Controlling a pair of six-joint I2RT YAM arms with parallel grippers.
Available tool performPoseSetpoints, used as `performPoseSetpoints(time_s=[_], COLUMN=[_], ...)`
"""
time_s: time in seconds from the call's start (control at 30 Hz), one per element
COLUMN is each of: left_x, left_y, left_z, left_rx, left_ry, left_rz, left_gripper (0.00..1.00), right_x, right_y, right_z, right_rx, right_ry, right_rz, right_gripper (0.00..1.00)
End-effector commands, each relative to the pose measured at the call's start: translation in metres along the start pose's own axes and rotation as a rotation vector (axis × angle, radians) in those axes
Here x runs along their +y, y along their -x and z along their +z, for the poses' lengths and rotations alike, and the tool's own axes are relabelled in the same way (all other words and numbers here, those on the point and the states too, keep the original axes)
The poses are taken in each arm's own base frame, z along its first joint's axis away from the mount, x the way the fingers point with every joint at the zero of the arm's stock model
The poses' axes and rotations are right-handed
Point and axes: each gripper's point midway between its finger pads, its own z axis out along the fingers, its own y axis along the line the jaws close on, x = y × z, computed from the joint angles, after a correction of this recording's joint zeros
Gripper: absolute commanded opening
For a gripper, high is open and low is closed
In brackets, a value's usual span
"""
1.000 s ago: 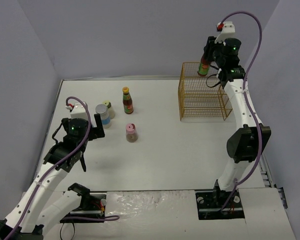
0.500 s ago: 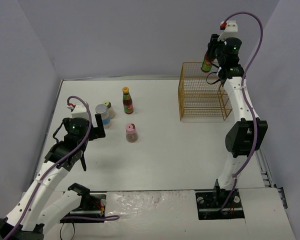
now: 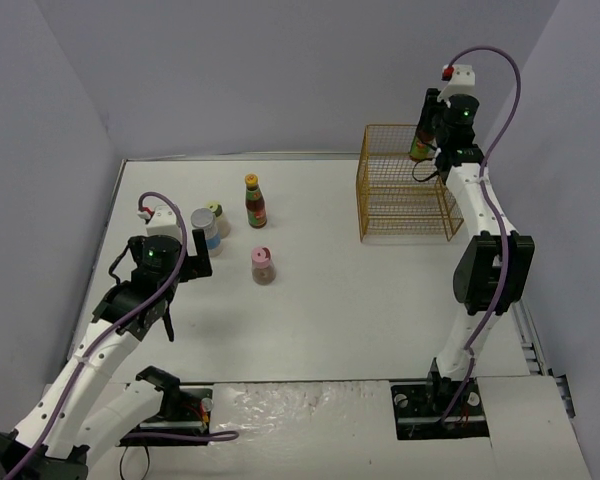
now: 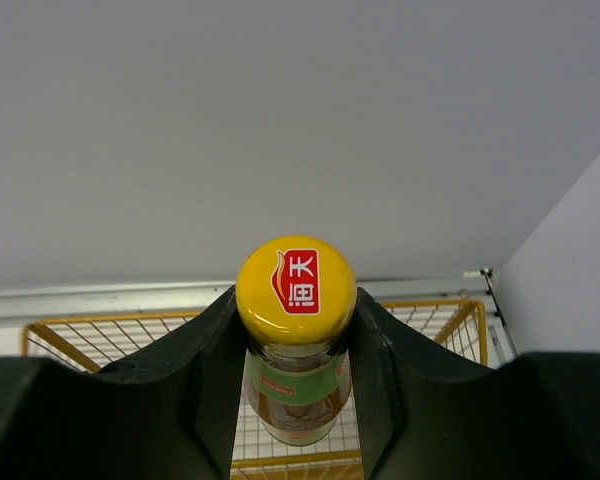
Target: Organize the condiment bottles
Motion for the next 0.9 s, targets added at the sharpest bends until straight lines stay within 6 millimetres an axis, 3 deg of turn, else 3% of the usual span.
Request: performPoseSetpoints(time_s=[0.0,0.2,0.6,0.73,0.87], left_x=[-0.003,-0.003,-0.003,-0.003,-0.002], left_y=[0.016,0.016,0.015,0.016,0.015], left_z=[0.000,0.000,0.000,0.000,-0.001], left_rx=[-0.044,-0.045,-0.046,-0.048,-0.050], left_ry=[-0.009,-0.010,-0.009,-0.009,-0.007], left_rz=[-0.026,-0.029,-0.027,-0.028,-0.029], left_gripper=[0.97,0.97,0.97,0.97,0.97], right_x=[-0.022,-0.039,-0.033,-0.033,-0.034], right_y=[0.071,0.029,-0.035,-0.050,-0.062], right_z=[-0.009,-0.003,0.012,0.015,0.013], right_rx=[-0.262,-0.209,-0.091,-0.059,-0.024], right_ry=[-0.057,-0.061,0.016,0.014,0.014], right_rz=[0.013,0.020,0.003,0.002,-0.011], right_gripper=[0.00,0.00,0.01,0.09,0.25])
